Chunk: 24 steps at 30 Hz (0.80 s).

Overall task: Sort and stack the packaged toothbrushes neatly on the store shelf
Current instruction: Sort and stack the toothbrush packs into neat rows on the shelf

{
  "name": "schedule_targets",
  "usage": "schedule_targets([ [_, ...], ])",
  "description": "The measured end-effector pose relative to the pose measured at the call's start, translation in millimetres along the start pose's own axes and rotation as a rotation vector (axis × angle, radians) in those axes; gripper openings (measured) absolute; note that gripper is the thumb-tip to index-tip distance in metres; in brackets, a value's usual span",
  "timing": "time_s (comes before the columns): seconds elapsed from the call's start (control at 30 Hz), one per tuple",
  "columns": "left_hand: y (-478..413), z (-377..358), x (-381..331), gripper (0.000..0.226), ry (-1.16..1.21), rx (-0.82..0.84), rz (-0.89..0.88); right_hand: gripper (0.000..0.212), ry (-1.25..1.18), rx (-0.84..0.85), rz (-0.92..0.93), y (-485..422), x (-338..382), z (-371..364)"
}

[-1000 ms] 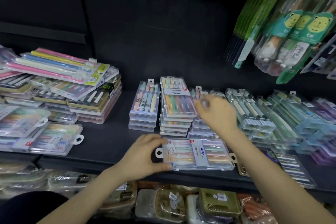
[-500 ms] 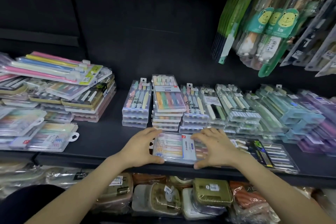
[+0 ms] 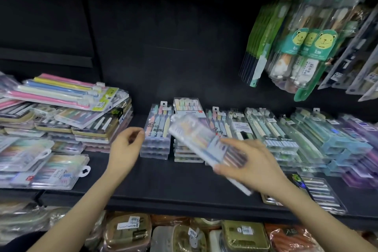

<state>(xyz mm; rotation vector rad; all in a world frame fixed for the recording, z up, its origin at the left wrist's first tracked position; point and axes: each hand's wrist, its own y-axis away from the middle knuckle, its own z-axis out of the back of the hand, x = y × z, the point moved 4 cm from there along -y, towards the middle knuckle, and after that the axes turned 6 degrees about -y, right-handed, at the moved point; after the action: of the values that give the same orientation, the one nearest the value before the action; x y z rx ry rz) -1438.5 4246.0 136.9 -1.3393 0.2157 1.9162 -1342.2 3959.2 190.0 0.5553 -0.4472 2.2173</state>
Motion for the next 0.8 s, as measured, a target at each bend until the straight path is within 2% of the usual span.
schedule_targets([
  [0.1, 0, -14, -17, 0.018, 0.041, 0.079, -0.020, 0.077, -0.001, -0.167, -0.220, -42, 16, 2],
  [0.17, 0, -20, -22, 0.024, -0.013, 0.077, -0.040, 0.077, 0.009, -0.173, -0.331, -75, 22, -6],
  [0.27, -5, -19, -15, 0.030, -0.207, -0.021, -0.027, 0.081, 0.118, -0.136, -0.427, -114, 36, -22],
  [0.37, -15, -21, 4, 0.053, -0.261, 0.065, 0.207, 0.088, 0.324, -0.055, -0.434, -136, 48, -33],
  [0.47, -26, -32, 20, 0.069, -0.091, 0.257, 0.456, 0.082, 0.359, -0.010, -0.379, -142, 50, -33],
  [0.5, -28, -35, 22, 0.071, 0.021, 0.296, 0.550, 0.078, 0.317, 0.001, -0.346, -140, 48, -31],
  [0.57, -32, -39, 24, 0.070, 0.172, 0.350, 0.674, 0.071, 0.073, 0.047, -0.279, -134, 40, -32],
  [0.63, -34, -44, 25, 0.071, 0.198, 0.389, 0.698, 0.070, -0.153, 0.076, -0.218, -125, 32, -36],
  [0.8, -35, -55, 32, 0.085, 0.231, 0.403, 0.684, 0.065, -0.286, -0.046, -0.178, -107, 13, -42],
])
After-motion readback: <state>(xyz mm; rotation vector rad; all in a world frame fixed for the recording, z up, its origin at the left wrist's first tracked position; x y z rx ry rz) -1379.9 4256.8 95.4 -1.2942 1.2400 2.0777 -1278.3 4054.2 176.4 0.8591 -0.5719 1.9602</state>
